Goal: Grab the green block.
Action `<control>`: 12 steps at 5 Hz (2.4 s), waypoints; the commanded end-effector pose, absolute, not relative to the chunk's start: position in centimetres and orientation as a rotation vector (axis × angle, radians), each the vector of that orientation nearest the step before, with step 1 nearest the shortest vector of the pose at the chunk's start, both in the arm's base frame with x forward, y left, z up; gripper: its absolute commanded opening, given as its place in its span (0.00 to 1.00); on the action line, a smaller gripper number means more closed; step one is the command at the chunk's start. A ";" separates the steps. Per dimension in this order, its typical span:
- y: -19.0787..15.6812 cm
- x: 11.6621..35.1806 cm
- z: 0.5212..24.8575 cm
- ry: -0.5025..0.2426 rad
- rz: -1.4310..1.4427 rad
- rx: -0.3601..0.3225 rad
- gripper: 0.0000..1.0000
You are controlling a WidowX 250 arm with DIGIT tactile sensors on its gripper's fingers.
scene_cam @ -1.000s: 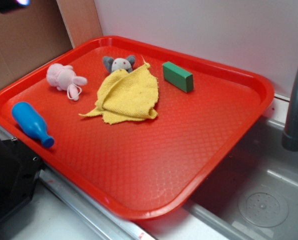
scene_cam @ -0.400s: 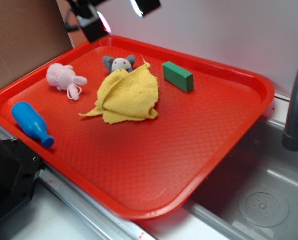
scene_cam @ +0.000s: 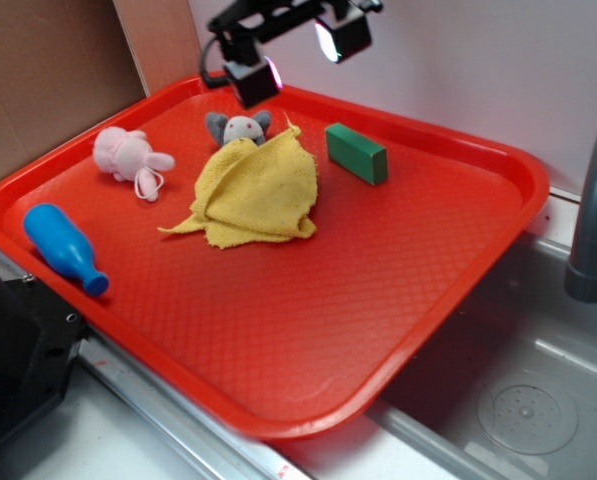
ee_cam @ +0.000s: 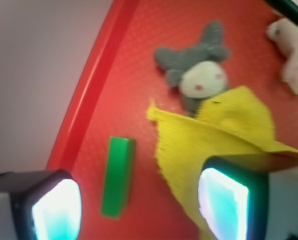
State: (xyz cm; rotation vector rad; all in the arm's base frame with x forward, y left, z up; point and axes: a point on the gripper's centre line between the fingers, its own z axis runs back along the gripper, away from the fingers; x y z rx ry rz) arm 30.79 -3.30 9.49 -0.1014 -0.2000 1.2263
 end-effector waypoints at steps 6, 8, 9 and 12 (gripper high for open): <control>-6.4 35.4 5.5 -0.269 1.273 0.223 0.00; -6.2 35.3 5.5 -0.265 1.288 0.230 0.00; -6.3 35.0 6.4 -0.219 1.190 0.156 0.00; -2.5 28.8 15.7 -0.090 0.805 -0.148 0.00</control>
